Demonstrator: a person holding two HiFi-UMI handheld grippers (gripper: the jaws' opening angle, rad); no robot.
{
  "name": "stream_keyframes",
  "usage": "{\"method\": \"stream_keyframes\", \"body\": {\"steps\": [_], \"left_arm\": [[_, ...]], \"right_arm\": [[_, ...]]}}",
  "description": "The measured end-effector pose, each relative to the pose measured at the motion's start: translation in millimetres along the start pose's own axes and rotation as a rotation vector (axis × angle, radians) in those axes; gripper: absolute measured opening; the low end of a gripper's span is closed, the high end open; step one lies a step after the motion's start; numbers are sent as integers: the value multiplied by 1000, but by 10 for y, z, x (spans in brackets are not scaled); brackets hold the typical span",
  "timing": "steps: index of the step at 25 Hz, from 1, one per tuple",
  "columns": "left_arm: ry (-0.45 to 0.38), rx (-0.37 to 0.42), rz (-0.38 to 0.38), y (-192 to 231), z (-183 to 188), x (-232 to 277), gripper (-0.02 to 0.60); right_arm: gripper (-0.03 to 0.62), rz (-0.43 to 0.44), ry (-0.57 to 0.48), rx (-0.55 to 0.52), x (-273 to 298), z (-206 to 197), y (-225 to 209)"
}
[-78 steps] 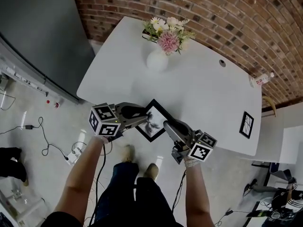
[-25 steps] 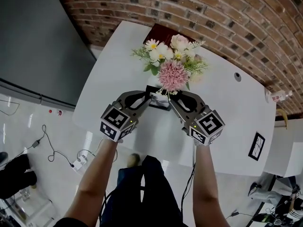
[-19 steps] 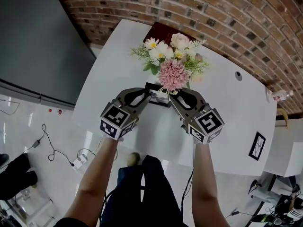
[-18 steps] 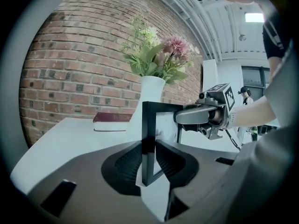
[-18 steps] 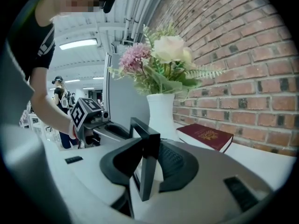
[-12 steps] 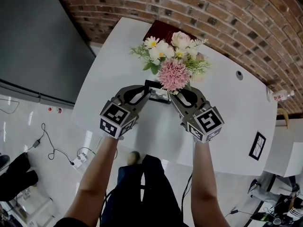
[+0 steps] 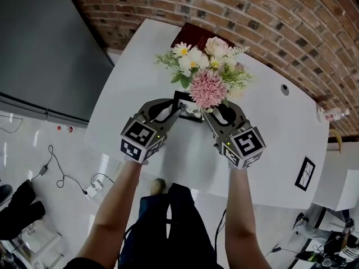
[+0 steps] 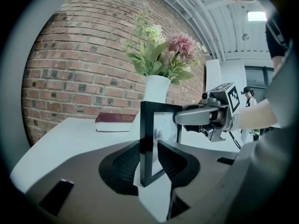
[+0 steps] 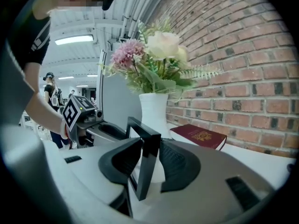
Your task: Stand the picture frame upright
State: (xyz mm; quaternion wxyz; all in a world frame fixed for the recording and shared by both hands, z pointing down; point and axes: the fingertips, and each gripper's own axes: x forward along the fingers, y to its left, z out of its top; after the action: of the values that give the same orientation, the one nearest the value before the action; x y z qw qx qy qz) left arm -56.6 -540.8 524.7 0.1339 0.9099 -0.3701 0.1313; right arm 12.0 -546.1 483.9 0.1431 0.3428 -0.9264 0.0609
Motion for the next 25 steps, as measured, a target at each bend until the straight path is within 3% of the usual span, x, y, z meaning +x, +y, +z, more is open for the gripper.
{"method": "stream_keyframes", "body": {"steps": [12,21,25], "left_arm": [[-8,3,2,-16,1,-32,156],[-16,12,40,23,-24,-149,156],[-26,21,58,13,-26,-251,91]], "right_arm": [[199,-56,-51,86,-86,-10,-81],[198,-95,-65,145,-289,-110,-75],[117,-107,-49,142,-369,-170,22]]}}
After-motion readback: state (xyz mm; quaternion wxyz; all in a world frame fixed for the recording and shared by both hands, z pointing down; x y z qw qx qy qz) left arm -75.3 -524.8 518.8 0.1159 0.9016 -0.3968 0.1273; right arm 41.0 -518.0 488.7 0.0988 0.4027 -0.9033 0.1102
